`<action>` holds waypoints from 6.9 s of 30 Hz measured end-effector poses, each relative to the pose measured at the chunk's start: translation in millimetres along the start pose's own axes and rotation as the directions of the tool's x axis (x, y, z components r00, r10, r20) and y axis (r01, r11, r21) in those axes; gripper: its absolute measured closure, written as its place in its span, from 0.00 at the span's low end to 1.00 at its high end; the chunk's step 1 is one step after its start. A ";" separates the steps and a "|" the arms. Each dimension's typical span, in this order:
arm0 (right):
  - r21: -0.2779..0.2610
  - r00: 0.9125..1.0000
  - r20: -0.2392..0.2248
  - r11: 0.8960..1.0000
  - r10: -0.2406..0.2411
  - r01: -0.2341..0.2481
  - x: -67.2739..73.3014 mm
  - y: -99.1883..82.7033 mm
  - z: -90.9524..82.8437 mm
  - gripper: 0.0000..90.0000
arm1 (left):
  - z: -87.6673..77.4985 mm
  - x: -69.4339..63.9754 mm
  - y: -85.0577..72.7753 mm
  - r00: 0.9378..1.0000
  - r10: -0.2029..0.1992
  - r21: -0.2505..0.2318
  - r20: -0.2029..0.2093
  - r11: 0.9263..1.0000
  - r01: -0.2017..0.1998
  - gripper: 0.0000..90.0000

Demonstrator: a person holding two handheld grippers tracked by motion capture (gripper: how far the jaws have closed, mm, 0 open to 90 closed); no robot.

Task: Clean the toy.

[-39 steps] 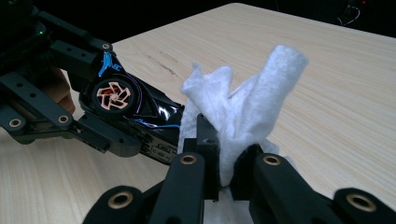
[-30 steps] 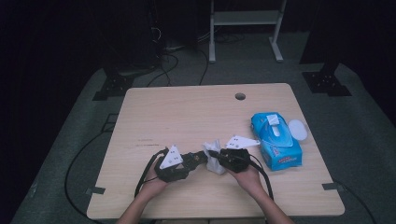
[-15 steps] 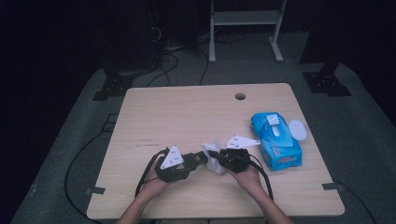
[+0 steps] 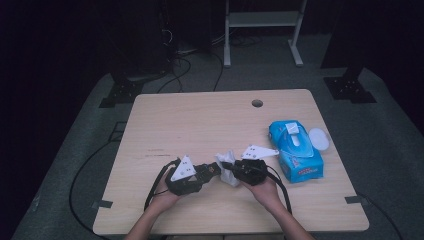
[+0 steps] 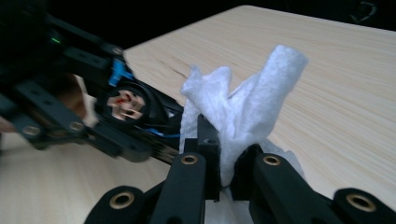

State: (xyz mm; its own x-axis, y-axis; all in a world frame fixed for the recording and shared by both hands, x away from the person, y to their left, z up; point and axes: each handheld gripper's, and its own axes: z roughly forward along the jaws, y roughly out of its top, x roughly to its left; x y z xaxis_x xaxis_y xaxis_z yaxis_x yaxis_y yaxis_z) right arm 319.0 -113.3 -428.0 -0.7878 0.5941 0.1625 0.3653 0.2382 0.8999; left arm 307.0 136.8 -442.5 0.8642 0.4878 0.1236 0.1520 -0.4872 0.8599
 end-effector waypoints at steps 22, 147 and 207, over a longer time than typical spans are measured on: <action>0.003 0.999 0.002 0.999 -0.039 0.039 4.9 -1.7 2.9 0.95 | 1.9 6.5 -9.3 0.999 -0.026 0.036 0.025 0.999 0.025 0.65; 0.045 0.998 0.066 0.999 0.016 -0.019 -11.6 -3.6 4.0 0.95 | 19.8 5.3 -14.6 0.998 -0.057 0.036 0.026 0.998 0.056 0.65; -0.125 0.951 -0.229 0.963 0.206 -0.239 -18.7 3.6 -9.2 0.95 | -11.4 6.1 0.2 0.992 -0.100 -0.165 0.082 0.980 0.112 0.62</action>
State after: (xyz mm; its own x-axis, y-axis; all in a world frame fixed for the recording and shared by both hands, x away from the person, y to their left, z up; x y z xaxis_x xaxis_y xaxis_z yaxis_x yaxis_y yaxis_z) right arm 330.4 -130.7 -424.1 -0.7876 0.4384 0.4330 0.4779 -0.0088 0.8784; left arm 306.9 148.0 -435.9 0.8811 0.4729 -0.0036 0.1667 -0.3035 0.9381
